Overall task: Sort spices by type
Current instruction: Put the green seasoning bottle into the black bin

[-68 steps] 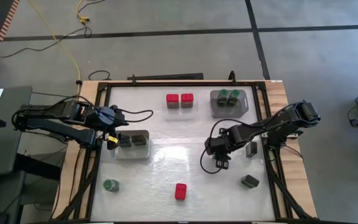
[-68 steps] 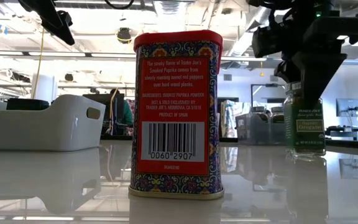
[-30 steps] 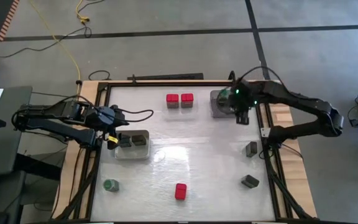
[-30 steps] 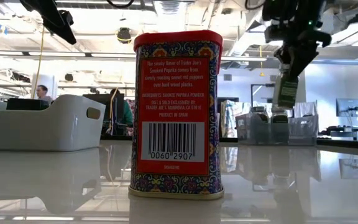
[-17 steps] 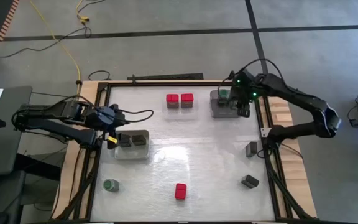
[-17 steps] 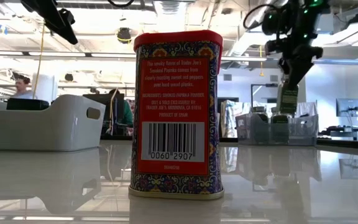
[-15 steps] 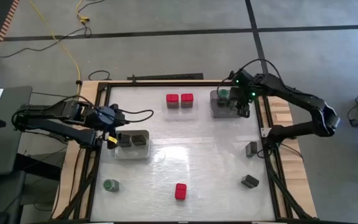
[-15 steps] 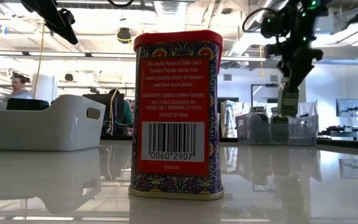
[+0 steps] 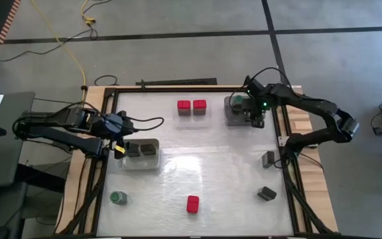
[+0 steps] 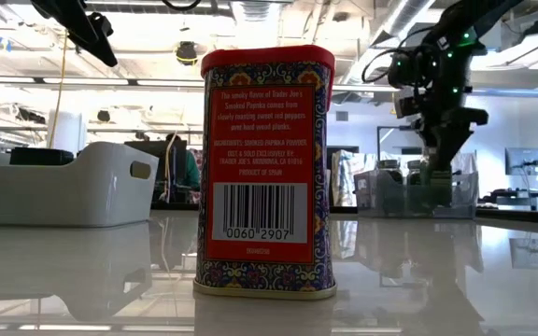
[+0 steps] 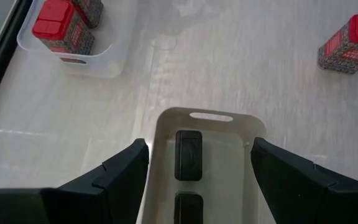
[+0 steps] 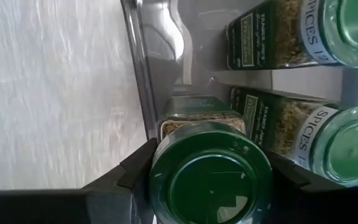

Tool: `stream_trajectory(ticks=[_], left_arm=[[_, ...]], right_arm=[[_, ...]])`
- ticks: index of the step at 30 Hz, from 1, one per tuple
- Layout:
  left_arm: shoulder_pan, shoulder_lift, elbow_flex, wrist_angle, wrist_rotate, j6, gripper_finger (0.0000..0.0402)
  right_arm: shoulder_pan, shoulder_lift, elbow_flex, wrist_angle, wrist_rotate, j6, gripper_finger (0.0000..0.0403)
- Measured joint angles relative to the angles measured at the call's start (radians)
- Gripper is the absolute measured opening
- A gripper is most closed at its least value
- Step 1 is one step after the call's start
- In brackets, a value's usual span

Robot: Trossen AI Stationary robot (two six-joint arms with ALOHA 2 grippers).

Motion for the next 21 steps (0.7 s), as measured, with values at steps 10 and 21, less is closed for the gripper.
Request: stream_trajectory(ticks=[10, 21], left_arm=[[0.000, 0.000, 0.000, 0.000, -0.014, 0.022, 0.0269], [0.000, 0.000, 0.000, 0.001, -0.015, 0.009, 0.0269]], right_arm=[[-0.064, 0.008, -0.004, 0.024, -0.029, -0.079, 0.0219], [-0.098, 0.008, -0.003, 0.012, -0.052, -0.161, 0.0219]])
